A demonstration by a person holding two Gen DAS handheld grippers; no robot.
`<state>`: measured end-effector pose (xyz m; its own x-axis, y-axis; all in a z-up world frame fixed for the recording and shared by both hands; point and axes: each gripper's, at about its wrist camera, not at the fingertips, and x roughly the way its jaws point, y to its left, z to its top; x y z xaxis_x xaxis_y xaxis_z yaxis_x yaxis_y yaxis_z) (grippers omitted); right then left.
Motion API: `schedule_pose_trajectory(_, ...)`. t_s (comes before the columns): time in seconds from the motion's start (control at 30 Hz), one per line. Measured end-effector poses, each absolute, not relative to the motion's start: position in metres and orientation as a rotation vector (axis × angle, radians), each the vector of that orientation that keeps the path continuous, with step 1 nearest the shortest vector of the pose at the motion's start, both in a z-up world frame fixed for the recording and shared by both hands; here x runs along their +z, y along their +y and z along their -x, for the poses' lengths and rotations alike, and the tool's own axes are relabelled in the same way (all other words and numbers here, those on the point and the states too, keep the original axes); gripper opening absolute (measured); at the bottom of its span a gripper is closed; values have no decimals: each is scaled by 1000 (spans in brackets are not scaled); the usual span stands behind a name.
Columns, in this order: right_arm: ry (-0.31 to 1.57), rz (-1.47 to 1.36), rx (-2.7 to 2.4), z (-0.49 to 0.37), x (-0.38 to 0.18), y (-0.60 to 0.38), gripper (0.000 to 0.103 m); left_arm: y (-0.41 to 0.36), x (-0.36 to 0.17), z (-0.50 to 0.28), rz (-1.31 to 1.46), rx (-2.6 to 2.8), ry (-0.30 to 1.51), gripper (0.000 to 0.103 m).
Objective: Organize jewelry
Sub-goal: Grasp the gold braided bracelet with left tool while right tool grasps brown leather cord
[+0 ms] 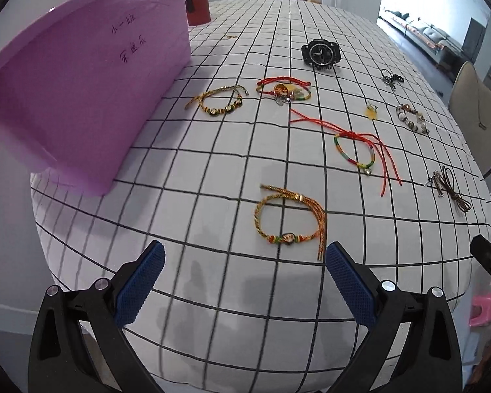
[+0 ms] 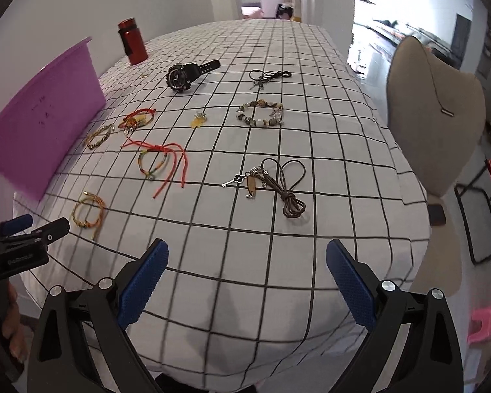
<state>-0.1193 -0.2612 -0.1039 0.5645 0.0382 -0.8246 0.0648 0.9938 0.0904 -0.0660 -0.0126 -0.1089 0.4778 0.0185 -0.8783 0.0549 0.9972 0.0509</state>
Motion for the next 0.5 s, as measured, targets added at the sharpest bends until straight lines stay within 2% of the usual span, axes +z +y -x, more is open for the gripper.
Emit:
schedule_pose_trajectory(0.2,907,-131,22,115,-122,-271,93,-17,-112,67,-38,18,995,97)
schedule_pose_trajectory(0.5,855,-112,5,93,-138,-278,93,-35,-139,59,-60,-15,972,97)
